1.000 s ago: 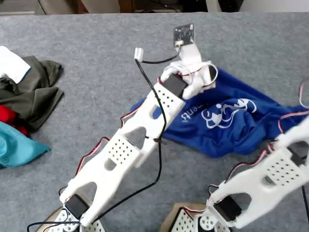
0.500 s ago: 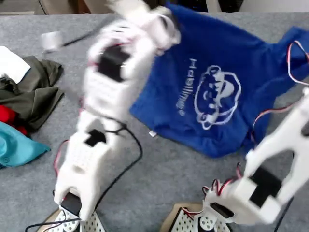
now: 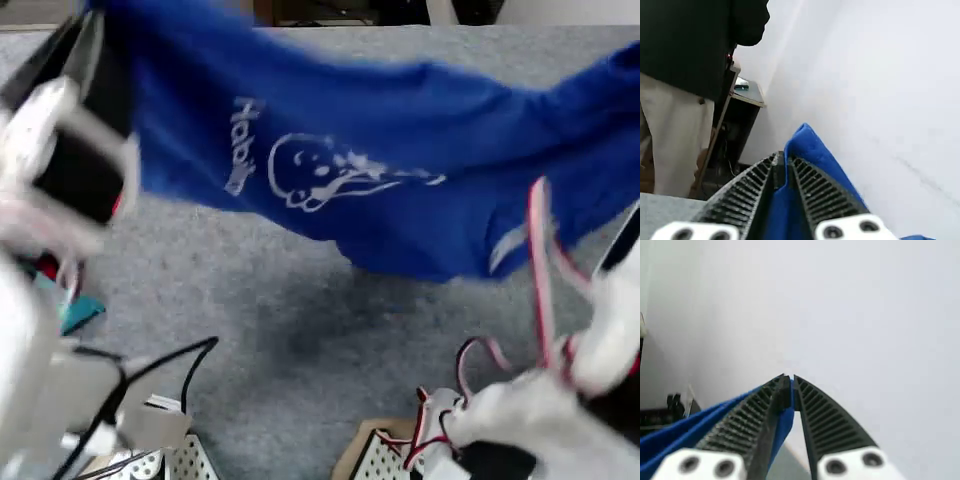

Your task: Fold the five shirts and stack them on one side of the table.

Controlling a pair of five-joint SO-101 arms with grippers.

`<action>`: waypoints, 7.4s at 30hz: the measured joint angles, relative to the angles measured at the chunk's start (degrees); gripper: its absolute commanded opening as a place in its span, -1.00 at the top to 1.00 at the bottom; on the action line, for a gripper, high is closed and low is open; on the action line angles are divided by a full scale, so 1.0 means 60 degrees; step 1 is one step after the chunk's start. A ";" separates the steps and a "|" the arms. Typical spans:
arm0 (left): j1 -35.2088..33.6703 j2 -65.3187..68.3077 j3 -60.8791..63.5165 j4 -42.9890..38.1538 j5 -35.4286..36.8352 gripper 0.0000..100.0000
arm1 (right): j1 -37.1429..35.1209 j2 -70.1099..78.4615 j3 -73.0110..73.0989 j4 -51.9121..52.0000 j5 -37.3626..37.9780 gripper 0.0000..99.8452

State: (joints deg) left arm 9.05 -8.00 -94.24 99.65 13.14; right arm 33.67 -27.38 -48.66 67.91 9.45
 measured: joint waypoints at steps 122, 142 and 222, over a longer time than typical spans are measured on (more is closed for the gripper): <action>-0.1905 0.1524 1.7436 -1.1648 -0.1656 0.96 | -0.3458 1.4476 -0.7223 -0.0806 0.1480 0.99; -0.1026 -0.1421 1.8315 -0.5714 -0.1670 0.96 | -0.2637 1.2484 -0.7238 0.5597 0.4234 0.99; -0.1685 -0.5978 2.5026 -0.3209 -0.3546 0.44 | 0.1495 0.0117 1.5106 0.0542 1.1516 0.64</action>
State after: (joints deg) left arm -1.05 -43.87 55.91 80.40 -8.13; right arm 42.64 -26.68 41.98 71.16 78.55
